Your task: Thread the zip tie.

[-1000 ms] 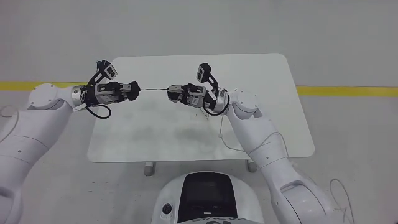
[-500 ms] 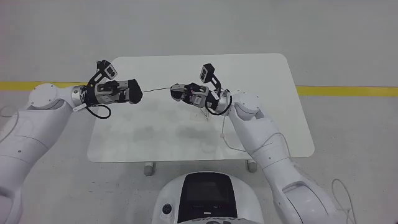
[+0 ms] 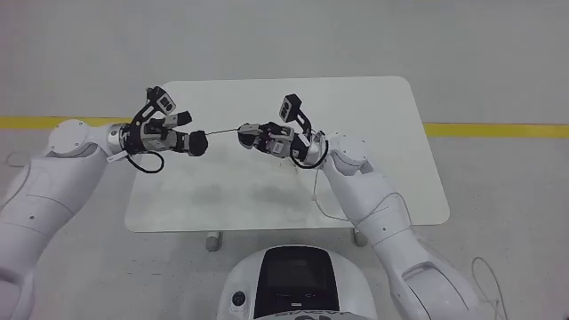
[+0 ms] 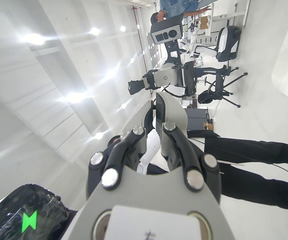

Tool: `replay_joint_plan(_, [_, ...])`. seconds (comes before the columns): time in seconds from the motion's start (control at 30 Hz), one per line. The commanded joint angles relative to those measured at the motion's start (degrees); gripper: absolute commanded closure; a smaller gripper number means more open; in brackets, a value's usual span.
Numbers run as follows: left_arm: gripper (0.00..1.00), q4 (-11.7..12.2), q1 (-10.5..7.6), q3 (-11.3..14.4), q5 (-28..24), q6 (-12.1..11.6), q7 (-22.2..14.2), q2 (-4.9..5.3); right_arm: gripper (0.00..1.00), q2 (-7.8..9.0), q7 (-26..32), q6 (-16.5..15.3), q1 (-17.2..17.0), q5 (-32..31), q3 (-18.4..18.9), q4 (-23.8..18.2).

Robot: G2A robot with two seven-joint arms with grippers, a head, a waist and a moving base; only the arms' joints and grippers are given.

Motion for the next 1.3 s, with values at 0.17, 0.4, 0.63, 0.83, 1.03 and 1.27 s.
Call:
replay_joint_plan(0.17, [0.00, -0.88, -0.18, 0.52, 1.25, -0.01, 0.71, -0.76, 1.00, -0.44, 0.77, -1.74, 1.53, 2.32, -2.16, 2.57])
replay_joint_plan(0.4, [0.00, -2.45, 0.72, 0.32, 1.38, 0.75, 2.90, -0.92, 1.00, -0.26, -1.19, -1.36, 0.37, 1.68, -2.78, 0.51])
replay_joint_plan(0.63, [0.00, -2.88, 1.28, -0.40, 0.47, 1.06, 2.01, -1.07, 1.00, 0.01, -2.79, -1.89, -0.16, 1.12, -3.27, -0.71])
replay_joint_plan(0.83, [0.00, -3.76, 1.79, -0.48, 1.58, 1.57, 4.28, -1.14, 1.00, 0.17, -4.24, -1.56, -1.10, 0.61, -3.68, -2.31])
replay_joint_plan(1.03, [0.62, -4.57, 2.68, -1.46, 3.27, 2.72, 4.92, -1.16, 1.00, 0.85, -4.59, -0.18, -1.46, -1.85, -4.35, -4.41])
replay_joint_plan(1.27, [0.73, -4.88, 3.32, -2.36, 4.29, 3.58, 4.78, -1.37, 1.00, 1.54, -5.68, 0.61, -1.81, -3.75, -4.77, -6.34])
